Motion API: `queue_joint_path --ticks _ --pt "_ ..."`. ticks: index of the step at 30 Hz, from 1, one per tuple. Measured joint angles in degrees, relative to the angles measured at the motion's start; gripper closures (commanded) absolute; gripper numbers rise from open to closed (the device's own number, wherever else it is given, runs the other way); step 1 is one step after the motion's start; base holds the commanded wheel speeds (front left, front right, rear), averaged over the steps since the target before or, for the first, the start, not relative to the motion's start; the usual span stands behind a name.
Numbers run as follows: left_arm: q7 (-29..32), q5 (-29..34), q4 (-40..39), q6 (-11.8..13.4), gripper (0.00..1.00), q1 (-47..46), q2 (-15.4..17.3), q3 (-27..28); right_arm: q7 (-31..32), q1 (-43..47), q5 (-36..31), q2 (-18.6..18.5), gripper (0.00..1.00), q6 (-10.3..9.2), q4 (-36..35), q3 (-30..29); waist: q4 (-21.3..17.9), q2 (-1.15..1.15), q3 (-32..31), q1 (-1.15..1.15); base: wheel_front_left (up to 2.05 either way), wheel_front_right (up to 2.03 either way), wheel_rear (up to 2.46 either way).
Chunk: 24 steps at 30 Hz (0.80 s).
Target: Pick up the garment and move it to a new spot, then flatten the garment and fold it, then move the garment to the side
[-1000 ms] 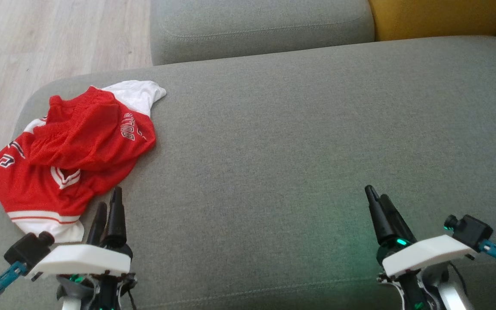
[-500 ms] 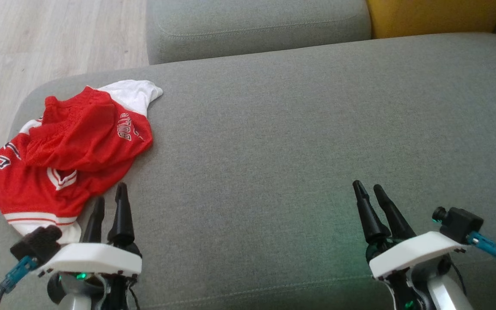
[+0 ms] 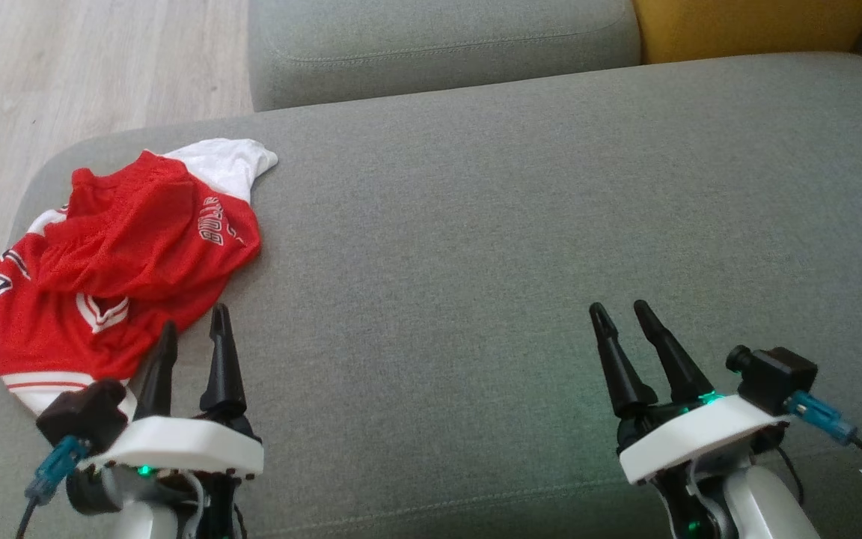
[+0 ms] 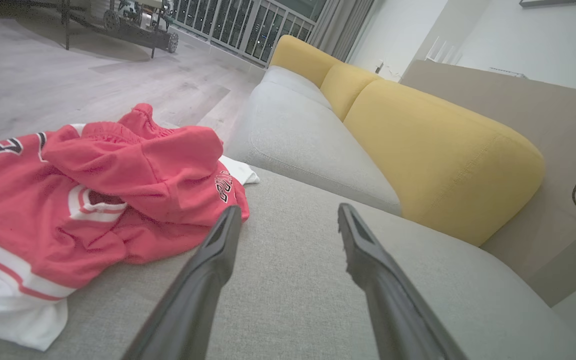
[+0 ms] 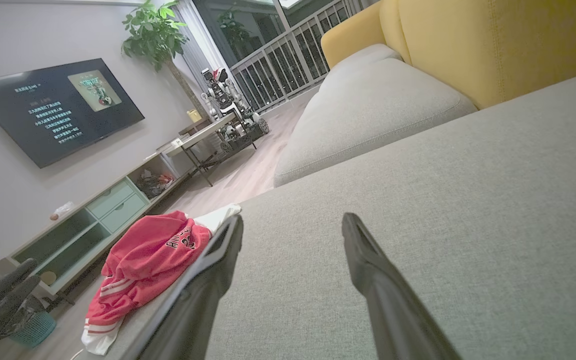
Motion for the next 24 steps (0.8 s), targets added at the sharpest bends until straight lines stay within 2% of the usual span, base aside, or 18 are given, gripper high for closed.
queue_joint_path --ticks 7,24 --pt "-1.3 4.87 -0.94 1.21 0.0 0.24 0.35 -1.35 -1.1 0.0 -5.23 -0.03 0.0 0.0 -0.43 -0.15 -0.14 0.0 -0.33 0.0 0.0 0.0 0.0" --pt "-4.07 17.39 -1.71 1.6 0.0 1.52 1.63 -4.02 -4.1 -0.12 -18.53 -0.1 0.0 0.0 -0.26 -0.67 -0.19 0.0 -0.44 0.0 0.0 0.0 0.0"
